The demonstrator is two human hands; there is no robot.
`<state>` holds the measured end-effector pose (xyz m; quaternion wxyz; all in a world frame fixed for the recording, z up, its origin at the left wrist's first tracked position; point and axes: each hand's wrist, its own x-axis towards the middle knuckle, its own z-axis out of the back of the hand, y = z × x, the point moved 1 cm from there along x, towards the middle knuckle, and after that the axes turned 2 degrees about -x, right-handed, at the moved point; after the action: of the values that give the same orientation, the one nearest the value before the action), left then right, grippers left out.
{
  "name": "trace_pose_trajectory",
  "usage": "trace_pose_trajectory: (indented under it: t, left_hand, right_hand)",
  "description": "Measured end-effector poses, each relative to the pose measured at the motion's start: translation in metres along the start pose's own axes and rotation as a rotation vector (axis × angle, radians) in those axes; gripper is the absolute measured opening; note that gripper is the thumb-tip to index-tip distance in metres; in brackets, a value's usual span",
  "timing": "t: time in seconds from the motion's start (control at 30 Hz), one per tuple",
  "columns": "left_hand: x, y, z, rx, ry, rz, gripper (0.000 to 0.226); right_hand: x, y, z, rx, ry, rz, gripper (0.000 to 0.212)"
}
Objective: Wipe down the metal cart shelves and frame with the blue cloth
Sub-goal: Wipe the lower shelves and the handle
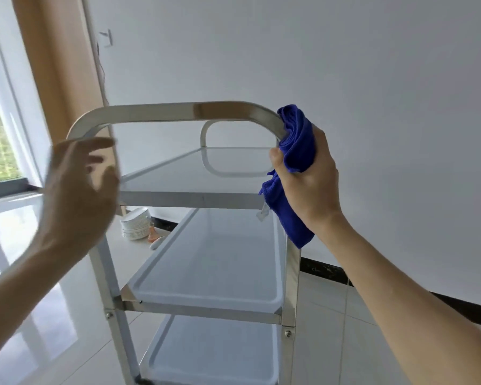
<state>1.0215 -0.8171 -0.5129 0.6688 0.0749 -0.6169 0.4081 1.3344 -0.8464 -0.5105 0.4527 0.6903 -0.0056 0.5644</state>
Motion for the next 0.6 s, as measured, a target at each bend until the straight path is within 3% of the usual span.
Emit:
trace_pose_trajectory:
  t: [0.1, 0.17, 0.3, 0.4, 0.53, 0.6]
  left_hand:
    - [0.018, -0.079, -0.017, -0.035, 0.06, -0.301, 0.027]
    - [0.034, -0.121, -0.03, -0.039, 0.121, -0.363, 0.026]
    - [0.076, -0.164, -0.064, 0.127, 0.368, -0.314, 0.034]
    - [0.081, -0.163, -0.091, 0.226, 0.555, -0.16, 0.042]
    - [0.072, -0.149, -0.106, 0.256, 0.42, -0.212, 0.042]
    - [0.073, -0.145, -0.108, 0.245, 0.39, -0.218, 0.041]
  right_hand:
    - [-0.008, -0.001, -0.003, 0.023, 0.008, -0.012, 0.055]
    - [-0.017, -0.006, -0.003, 0.044, 0.016, -0.005, 0.064]
    - [-0.031, -0.01, -0.002, 0.043, -0.004, 0.036, 0.072]
    - [-0.033, -0.011, 0.0, 0.011, 0.019, 0.067, 0.077]
    - [-0.017, 0.008, 0.006, -0.059, 0.088, -0.004, 0.061]
    - [0.008, 0.027, 0.001, -0.237, 0.117, 0.042, 0.051]
